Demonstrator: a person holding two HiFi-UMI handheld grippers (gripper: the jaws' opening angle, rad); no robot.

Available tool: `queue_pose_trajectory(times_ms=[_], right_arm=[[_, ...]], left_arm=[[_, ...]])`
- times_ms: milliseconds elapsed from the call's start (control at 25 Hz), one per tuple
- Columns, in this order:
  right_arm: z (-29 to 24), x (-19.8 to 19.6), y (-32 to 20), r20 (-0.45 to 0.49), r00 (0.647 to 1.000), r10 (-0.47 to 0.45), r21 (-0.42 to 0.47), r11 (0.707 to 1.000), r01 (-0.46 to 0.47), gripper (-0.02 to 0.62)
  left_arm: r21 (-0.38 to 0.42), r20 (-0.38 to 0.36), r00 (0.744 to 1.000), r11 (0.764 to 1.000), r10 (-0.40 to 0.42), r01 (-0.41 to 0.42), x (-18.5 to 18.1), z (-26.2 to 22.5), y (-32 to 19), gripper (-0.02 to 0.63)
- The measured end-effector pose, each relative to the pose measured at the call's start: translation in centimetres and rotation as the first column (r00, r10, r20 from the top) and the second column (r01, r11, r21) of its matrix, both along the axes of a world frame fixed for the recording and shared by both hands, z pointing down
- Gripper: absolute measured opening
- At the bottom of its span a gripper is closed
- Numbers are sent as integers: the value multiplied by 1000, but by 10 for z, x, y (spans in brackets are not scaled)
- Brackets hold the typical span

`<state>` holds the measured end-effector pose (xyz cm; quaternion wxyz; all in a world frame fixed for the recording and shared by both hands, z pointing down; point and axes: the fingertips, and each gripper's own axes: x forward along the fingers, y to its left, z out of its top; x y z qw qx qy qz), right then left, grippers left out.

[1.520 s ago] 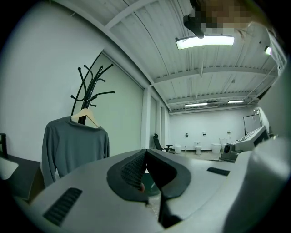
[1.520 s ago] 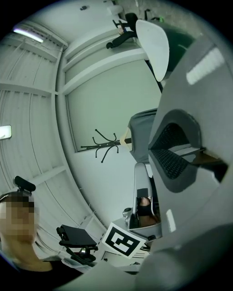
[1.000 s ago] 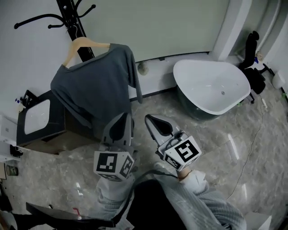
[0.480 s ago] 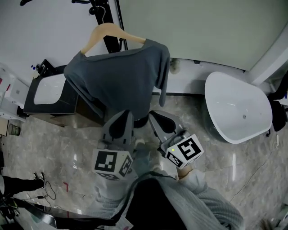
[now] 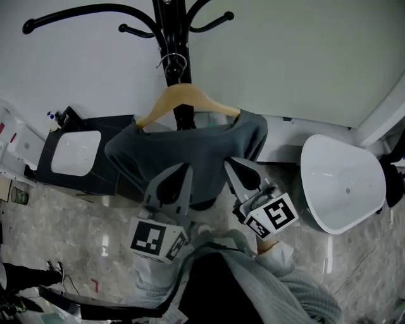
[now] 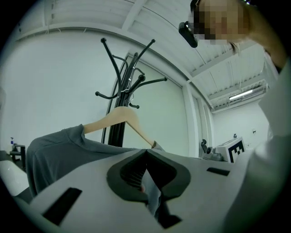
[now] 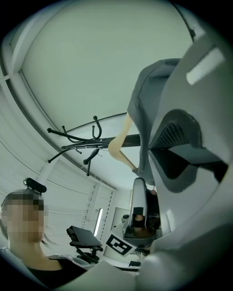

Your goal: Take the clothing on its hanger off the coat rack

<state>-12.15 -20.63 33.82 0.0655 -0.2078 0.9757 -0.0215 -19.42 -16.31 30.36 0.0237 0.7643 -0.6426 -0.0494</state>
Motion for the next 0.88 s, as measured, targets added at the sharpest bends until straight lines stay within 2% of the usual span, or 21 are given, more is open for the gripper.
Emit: queue_pose_trajectory(times_ms=[160,320,440,640,680,760,840,880], right_arm=[[3,-14,-24,-1,1000,8,1,1000,-8,3],[-1,-20,-34,-67,998,-23,85,996,29,3],[-13,-15,-41,-111,992,-64,124,989,78,3],[-40,6,-61,-124,986,-114,143,981,131,22],[-45,11,-66,-127,984,-126,143,979,144,37],[-55,19,-74,-150,977,-152,154,973,175,71],[-63,21,-78,-193,961,-198,169,958,232,100],[-66,20,-78,-219,949,-226,177,947,266,138]], left_arm=[[-9,-7,1000,1000,16,-16,-18,2,-19,5],[2,-8,1000,1000,28,-28,-29,0,-27,5],[9,-16,997,997,80,-80,-35,-12,-25,5],[21,71,992,994,102,-104,-63,-35,-19,6],[23,89,990,994,107,-110,-69,-41,-17,21],[24,129,984,992,120,-124,-78,-51,-15,102],[22,183,976,992,117,-123,-88,-62,-12,139],[18,212,971,993,110,-116,-95,-67,-10,163]])
